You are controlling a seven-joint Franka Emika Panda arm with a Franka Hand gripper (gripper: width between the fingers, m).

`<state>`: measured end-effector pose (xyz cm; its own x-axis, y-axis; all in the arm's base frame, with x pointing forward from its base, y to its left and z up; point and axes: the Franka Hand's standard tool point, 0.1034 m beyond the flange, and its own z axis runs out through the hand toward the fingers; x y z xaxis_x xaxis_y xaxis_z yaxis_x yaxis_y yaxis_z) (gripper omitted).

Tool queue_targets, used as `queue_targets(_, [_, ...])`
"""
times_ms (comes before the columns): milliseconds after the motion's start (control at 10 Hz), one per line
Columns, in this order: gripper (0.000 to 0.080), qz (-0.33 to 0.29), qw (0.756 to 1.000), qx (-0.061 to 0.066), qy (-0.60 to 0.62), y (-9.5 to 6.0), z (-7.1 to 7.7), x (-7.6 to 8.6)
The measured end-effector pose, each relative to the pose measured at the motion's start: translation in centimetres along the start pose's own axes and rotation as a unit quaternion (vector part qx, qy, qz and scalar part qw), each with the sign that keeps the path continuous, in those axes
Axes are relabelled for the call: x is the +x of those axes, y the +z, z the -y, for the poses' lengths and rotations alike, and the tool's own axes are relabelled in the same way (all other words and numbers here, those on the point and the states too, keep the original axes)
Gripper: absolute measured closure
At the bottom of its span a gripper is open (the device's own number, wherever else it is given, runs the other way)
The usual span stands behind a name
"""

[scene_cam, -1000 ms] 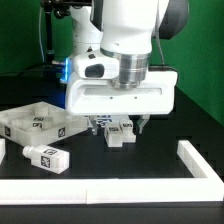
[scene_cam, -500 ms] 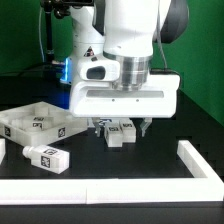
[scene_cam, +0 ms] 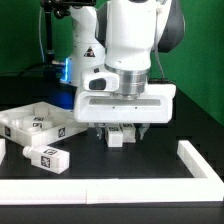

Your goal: Assemble one leg

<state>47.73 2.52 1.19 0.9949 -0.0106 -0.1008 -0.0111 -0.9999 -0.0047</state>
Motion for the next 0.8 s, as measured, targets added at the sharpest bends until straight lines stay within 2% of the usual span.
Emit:
queue_targets(500, [0.0150,0.004,1.000,-0.003,-0.004,0.59,-0.79,-0.63])
queue_targets(700, [0.0423,0.004,1.000,-0.003,-0.004,0.59,-0.78,-0.63])
queue_targets(800, [0.0515,0.004,1.000,-0.003,-0.004,0.58,-0.77,-0.62])
